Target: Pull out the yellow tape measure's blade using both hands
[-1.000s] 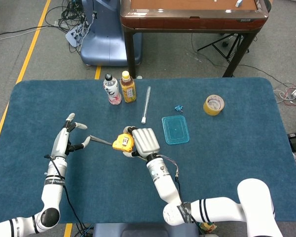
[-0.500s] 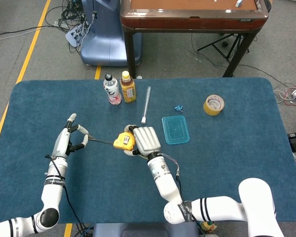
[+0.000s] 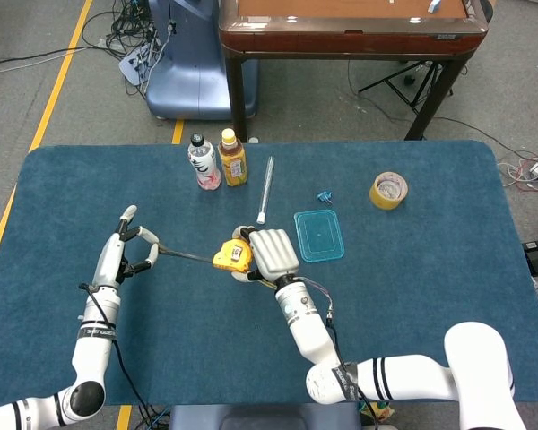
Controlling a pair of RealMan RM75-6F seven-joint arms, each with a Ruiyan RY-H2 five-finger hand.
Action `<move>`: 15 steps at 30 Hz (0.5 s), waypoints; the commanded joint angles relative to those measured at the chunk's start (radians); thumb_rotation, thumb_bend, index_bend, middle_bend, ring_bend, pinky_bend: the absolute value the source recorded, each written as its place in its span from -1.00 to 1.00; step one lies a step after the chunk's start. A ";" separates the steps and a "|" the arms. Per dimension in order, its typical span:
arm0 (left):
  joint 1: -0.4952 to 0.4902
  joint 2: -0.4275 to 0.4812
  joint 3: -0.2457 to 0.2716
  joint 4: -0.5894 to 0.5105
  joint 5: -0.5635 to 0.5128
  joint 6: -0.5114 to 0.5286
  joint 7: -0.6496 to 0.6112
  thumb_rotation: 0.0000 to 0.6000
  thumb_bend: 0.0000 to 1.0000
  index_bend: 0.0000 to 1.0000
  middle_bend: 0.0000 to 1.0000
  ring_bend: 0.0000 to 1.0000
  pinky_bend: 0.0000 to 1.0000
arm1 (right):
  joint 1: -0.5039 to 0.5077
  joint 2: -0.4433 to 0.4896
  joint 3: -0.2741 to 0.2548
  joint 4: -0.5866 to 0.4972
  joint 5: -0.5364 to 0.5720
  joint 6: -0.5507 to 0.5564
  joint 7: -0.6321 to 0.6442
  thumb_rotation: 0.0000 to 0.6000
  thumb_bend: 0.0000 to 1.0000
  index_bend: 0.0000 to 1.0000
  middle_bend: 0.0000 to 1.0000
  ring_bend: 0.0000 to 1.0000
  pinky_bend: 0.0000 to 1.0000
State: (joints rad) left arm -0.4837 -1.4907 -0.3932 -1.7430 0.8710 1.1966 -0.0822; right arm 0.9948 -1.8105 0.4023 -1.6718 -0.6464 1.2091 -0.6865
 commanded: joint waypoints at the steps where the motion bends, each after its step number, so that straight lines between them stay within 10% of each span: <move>1: 0.007 0.002 0.007 0.007 0.010 0.002 -0.008 1.00 -0.07 0.11 -1.00 -1.00 -1.00 | -0.017 0.028 -0.012 -0.023 0.001 -0.012 0.013 1.00 0.38 0.68 0.61 0.59 0.48; 15: 0.040 0.012 -0.001 0.038 0.058 0.023 -0.085 1.00 -0.07 0.10 -1.00 -1.00 -1.00 | -0.095 0.170 -0.081 -0.126 -0.031 -0.048 0.082 1.00 0.39 0.69 0.62 0.59 0.48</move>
State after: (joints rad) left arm -0.4470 -1.4797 -0.3947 -1.7067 0.9248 1.2157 -0.1635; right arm 0.9101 -1.6513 0.3299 -1.7886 -0.6698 1.1649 -0.6139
